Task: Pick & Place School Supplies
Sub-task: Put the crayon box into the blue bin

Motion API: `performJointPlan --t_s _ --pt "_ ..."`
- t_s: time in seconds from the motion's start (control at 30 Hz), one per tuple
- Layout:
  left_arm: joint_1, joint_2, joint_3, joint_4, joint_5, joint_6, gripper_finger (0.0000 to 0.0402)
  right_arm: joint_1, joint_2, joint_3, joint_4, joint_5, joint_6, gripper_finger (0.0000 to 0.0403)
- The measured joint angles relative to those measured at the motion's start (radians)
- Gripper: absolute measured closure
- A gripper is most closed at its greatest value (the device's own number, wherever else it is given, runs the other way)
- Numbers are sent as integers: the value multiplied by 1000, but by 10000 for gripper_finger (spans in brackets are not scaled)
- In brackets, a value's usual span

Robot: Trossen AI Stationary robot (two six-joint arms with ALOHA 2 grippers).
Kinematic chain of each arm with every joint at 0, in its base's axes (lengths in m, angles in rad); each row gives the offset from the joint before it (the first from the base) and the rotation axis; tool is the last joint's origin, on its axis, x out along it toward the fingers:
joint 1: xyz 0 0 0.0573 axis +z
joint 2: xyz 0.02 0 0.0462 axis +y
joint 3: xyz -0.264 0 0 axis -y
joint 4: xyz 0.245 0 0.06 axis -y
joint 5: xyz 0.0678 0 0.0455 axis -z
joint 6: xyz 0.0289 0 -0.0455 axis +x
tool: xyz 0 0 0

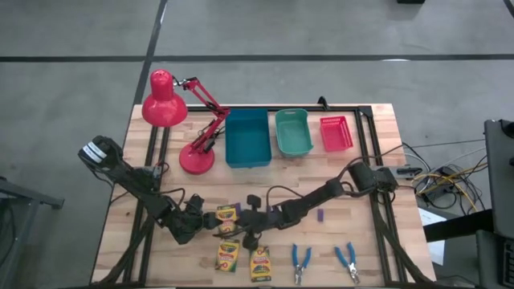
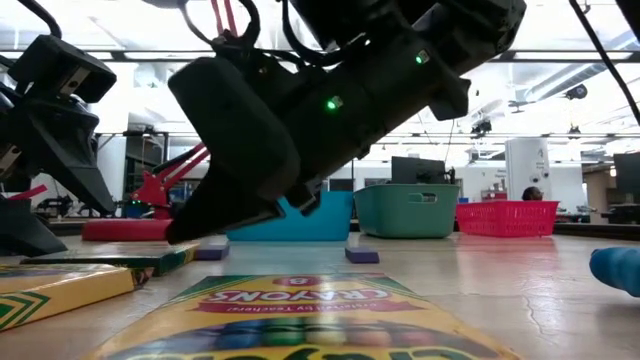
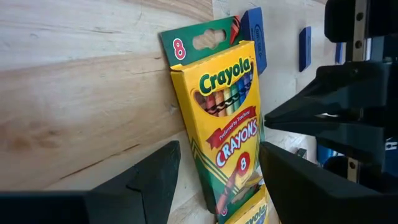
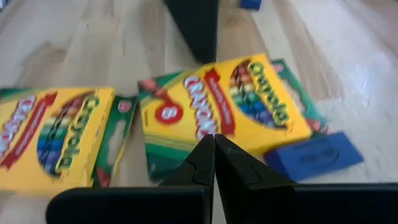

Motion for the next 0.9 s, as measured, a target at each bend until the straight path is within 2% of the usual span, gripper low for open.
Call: performJointPlan --t_s 0.9 --pt "26 0 6 -1 -2 -7 172 0 -6 0 -82 0 3 394"
